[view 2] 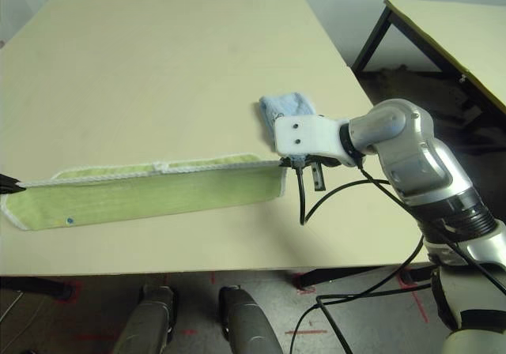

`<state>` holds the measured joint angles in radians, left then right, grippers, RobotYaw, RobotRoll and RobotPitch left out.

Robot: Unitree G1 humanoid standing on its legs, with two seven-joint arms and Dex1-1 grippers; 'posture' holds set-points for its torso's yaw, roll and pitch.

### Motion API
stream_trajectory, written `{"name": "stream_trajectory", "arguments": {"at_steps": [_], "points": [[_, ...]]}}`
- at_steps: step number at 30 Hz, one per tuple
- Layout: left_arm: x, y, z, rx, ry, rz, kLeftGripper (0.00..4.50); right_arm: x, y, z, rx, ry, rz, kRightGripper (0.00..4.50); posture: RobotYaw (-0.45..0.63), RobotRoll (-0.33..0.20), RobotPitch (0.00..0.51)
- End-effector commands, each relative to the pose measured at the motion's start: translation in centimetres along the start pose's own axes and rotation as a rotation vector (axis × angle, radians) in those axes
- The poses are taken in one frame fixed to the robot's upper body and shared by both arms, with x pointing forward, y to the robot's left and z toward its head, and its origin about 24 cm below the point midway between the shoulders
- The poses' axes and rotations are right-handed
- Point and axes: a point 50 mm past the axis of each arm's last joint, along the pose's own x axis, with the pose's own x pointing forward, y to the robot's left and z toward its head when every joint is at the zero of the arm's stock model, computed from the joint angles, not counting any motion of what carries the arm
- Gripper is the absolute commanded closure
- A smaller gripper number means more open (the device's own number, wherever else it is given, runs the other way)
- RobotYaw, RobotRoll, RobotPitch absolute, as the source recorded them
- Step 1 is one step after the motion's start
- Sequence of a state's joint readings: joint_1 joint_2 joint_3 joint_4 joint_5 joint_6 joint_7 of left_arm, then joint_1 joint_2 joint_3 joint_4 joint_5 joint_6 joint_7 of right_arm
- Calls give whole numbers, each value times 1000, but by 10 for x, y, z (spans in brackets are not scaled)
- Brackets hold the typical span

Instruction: Fold the towel and set it aside.

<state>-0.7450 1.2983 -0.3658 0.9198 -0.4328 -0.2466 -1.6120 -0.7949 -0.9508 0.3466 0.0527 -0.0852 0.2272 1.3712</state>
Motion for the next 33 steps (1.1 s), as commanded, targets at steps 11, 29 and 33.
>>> {"name": "stream_trajectory", "arguments": {"at_steps": [11,29,33], "points": [[6,9,-14,-54,60,51,4500,15,-19,-20,21,65,-67,4452,72,0,175],[26,18,-15,-58,112,109,4500,37,-27,-32,44,75,-106,4452,63,0,176],[26,19,-16,-49,130,135,4500,40,-29,-31,47,72,-114,4452,67,0,176]]}}
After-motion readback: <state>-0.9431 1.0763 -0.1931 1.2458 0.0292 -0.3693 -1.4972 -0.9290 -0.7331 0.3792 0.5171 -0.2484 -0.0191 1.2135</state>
